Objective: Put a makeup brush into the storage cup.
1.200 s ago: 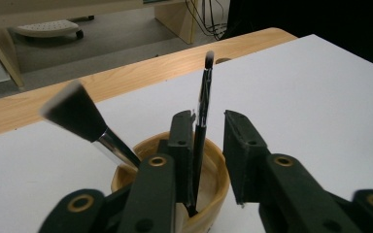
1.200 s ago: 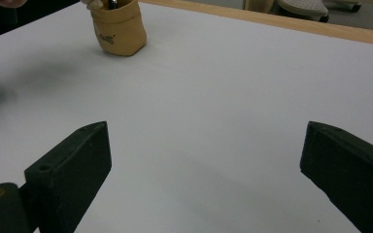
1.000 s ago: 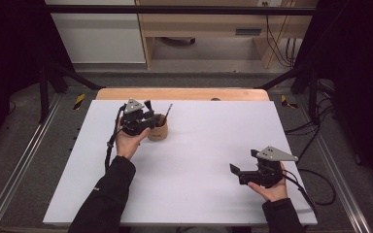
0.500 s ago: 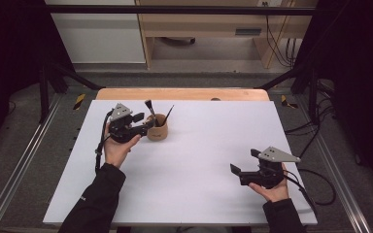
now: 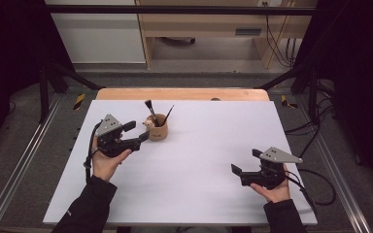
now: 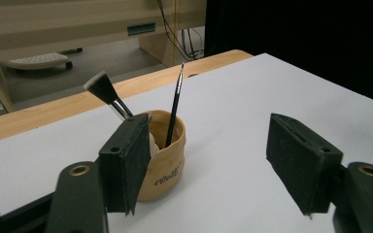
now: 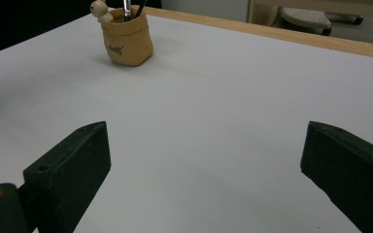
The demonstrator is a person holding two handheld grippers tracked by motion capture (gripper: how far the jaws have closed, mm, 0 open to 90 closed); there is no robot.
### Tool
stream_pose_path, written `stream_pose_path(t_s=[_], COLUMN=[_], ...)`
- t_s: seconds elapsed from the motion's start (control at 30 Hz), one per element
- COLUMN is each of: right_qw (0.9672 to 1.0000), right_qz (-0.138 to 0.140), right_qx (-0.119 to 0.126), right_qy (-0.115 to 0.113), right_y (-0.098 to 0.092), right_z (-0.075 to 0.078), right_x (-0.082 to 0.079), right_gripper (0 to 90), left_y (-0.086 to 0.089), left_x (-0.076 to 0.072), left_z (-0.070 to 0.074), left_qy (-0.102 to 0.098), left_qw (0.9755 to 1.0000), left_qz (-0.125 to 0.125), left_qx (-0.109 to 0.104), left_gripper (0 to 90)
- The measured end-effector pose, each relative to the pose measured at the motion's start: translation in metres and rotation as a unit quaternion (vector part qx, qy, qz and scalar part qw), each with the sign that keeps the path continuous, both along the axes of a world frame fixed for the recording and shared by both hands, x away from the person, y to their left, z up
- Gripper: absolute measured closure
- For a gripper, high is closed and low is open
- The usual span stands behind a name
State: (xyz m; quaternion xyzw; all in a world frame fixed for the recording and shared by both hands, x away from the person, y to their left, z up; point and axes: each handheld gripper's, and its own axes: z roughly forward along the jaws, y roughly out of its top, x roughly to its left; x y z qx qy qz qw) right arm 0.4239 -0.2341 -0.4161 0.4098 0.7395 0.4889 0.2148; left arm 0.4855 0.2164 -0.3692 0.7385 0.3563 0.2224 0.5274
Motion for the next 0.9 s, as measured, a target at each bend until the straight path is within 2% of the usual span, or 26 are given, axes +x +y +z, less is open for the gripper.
stream_pose_path(t_s=[0.33,0.57,0.9], right_qw=[1.0,1.0,0.9999], right_qz=[-0.004,-0.007,-0.01], right_qx=[0.001,0.0,-0.004], right_qy=[-0.001,0.001,0.003], right_y=[-0.002,-0.002,-0.003], right_z=[0.0,-0.001,-0.002], right_x=[-0.001,-0.001,-0.001], right_gripper=[4.6,4.5,4.1], left_y=[0.017,0.028,0.044], left_x=[-0.022,-0.035,-0.048], left_z=[-0.008,-0.018,-0.032], left_qy=[-0.002,0.01,0.019], left_qw=[0.9999,0.9998,0.9998], left_qz=[0.002,0.0,0.006], left_qx=[-0.011,-0.017,-0.005], left_gripper=[21.4,17.1,12.9])
